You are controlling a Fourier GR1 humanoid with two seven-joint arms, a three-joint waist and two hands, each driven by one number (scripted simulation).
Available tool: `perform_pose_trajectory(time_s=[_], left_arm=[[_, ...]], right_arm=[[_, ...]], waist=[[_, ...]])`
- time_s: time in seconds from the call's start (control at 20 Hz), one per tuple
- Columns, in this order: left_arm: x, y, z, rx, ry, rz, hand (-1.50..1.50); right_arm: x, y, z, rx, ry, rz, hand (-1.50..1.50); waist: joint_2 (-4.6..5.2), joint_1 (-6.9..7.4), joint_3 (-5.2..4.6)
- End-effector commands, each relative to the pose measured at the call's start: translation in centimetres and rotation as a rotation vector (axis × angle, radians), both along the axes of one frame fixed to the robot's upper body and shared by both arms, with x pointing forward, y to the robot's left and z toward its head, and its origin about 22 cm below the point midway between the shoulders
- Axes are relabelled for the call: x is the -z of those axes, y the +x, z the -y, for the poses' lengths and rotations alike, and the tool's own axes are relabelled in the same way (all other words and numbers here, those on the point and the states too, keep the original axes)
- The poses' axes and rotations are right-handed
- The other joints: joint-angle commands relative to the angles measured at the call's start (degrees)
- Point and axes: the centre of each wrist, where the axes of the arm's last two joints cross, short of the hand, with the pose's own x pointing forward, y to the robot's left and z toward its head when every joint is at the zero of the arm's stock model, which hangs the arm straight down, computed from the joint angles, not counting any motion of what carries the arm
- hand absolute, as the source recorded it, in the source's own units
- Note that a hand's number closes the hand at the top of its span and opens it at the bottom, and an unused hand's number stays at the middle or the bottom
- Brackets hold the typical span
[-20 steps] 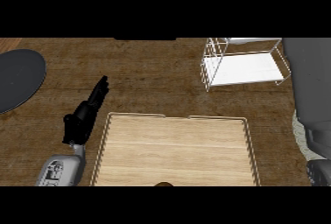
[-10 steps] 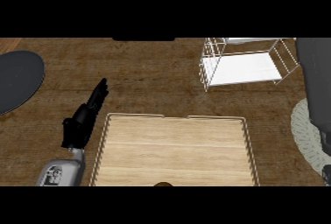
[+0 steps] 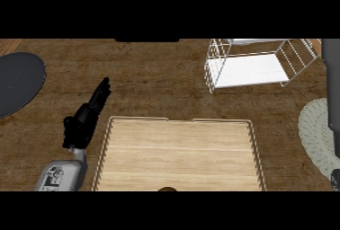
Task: Pick the lemon from the tray and place it in the tiered shelf
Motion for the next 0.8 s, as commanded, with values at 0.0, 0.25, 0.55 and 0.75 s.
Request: perform_pose_trajectory(time_s=[0.0,0.25,0.55,0.75], left_arm=[[0.1,-0.6,-0.6,0.008,0.007,0.011,0.00],[0.6,0.0,1.4,-0.001,0.009,0.003,0.00],[-0.7,-0.4,-0.9,-0.017,0.009,-0.003,0.00],[0.9,-0.8,-1.9,-0.030,-0.006,0.002,0.00]], right_arm=[[0.0,0.3,0.4,-0.070,0.042,0.001,-1.50],[-4.9,-2.1,1.4,-0.078,0.128,0.113,-1.50],[-9.3,-5.6,4.0,-0.005,0.318,0.282,-1.50],[-10.8,-8.3,9.4,0.090,0.388,0.255,-1.50]], waist=[[0.10,0.39,-0.01],[0.00,-0.24,-0.01],[-0.40,-0.57,-0.01],[-0.43,-1.16,-0.04]])
